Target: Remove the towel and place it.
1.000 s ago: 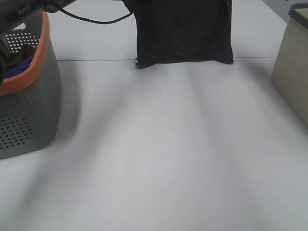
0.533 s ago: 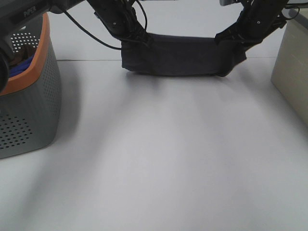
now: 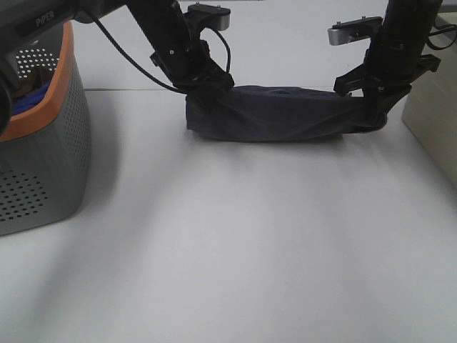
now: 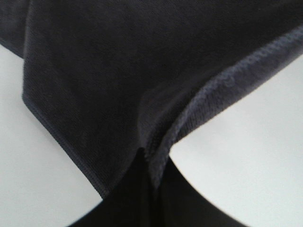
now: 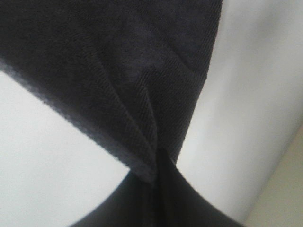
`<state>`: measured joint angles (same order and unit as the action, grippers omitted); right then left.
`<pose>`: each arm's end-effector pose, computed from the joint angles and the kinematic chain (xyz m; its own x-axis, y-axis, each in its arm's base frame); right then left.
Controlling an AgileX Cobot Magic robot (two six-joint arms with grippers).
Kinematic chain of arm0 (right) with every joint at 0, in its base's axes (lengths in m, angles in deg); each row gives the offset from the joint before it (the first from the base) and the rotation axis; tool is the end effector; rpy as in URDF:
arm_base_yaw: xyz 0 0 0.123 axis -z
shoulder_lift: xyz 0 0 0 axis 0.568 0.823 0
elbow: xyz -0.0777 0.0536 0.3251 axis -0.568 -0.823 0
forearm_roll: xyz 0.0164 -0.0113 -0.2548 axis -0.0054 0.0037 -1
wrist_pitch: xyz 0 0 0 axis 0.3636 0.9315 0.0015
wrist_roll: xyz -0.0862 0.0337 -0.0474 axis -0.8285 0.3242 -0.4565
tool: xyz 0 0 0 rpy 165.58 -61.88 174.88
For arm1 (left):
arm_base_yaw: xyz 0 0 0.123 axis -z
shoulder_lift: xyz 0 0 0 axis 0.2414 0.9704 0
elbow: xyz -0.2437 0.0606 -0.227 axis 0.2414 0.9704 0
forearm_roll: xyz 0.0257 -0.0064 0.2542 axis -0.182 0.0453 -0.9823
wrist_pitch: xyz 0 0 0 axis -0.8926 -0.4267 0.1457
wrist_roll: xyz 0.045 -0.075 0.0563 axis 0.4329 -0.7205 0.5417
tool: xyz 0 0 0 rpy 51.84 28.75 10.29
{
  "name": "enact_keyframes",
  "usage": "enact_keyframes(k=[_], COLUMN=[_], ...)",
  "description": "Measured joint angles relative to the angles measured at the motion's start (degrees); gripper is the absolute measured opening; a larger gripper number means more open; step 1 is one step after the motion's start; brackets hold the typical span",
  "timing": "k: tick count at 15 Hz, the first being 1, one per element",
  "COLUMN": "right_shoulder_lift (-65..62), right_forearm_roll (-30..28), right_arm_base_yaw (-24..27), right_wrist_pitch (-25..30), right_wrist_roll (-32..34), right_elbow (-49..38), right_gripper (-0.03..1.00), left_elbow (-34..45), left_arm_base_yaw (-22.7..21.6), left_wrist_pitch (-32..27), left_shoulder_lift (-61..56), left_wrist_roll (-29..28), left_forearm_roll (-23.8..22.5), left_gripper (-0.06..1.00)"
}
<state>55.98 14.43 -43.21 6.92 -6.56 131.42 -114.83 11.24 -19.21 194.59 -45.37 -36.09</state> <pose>0.4728 0.0734 0.2349 -0.9205 -0.3776 -0.1005 -0.3791 0.9254 -0.0052 0.5241 -0.2744 0.2042 -0.6975 0.5934 -0.4017 0.6846 0.7174 -0.1291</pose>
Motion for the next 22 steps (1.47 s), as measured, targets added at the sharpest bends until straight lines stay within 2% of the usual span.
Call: enact_keyframes(k=[2,6,11,17,20,22], right_shoulder_lift=[-0.4,-2.92,-3.15,-3.15,-3.15,-3.15], right_forearm_roll=[0.86,2.29,-0.74,-0.46,0.63,1.72], right_arm_base_yaw=[0.0,-0.11,-0.29,-0.29,-0.29,-0.17], right_wrist_pitch=[-0.06,0.0,-0.29,-0.34,-0.34,0.0], right_wrist_roll=[0.0,-0.4,-3.44,-3.21,-0.57,1.03], right_elbow=[-1.03,-11.52,-18.45,-21.49,-21.49,-21.49], right_gripper=[0.0,0.0,0.0,0.0,0.02,0.2], left_elbow=[6.25,20.05,32.09,37.13,37.18,37.18], left_arm_base_yaw=[0.0,0.11,1.38,2.69,2.69,2.58], left_wrist_pitch=[-0.06,-0.06,0.17,0.57,0.46,0.06], left_shoulder_lift=[-0.69,-7.91,-13.64,-13.87,-13.87,-13.87], left_wrist_roll=[-0.11,-0.11,1.38,4.13,4.35,4.64], left_forearm_roll=[0.8,1.78,3.5,3.78,2.92,1.09], left_gripper=[0.0,0.0,0.0,0.0,0.0,0.0])
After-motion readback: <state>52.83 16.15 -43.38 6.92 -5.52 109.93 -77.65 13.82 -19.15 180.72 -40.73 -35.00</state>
